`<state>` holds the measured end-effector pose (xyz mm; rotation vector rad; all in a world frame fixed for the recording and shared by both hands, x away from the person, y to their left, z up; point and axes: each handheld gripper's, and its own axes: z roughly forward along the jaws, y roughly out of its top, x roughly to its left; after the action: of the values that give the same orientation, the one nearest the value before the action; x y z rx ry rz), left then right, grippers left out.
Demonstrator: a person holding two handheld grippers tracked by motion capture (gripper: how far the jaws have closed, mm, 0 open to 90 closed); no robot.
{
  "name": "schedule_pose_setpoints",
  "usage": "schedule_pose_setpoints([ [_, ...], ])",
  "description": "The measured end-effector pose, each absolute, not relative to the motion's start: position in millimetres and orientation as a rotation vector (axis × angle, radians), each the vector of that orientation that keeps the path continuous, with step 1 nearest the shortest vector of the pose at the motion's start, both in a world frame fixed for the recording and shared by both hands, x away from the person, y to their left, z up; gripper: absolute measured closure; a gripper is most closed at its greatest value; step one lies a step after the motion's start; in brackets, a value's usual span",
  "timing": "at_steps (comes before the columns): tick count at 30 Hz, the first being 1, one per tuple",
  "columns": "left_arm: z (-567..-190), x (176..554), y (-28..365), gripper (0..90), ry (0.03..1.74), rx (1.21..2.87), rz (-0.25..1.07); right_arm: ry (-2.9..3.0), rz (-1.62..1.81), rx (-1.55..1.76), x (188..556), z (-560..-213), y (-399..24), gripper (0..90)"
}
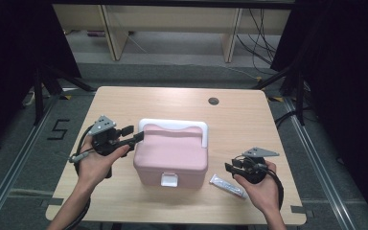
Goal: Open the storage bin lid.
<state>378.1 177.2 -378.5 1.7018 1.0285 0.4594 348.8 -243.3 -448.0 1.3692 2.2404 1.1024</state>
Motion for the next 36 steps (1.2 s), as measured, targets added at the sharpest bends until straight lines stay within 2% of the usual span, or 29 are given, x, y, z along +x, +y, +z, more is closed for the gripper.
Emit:
schedule_pose_setpoints([
  [7,-381,394,166,51.5,1.069,1.74,0.463,2.258,1.133,1.377,350,-451,-242,63.9],
  [16,-383,402,162,66.8,1.116,1.752,0.478,2.254,1.126,1.388,349,-451,-243,63.9],
  [31,-380,405,163,70.4,1.204,1.707,0.389,2.232,1.138,1.444,346,-449,-240,64.1],
  [36,-378,406,164,70.5,1.223,1.715,0.363,2.236,1.145,1.396,344,-446,-241,70.9],
])
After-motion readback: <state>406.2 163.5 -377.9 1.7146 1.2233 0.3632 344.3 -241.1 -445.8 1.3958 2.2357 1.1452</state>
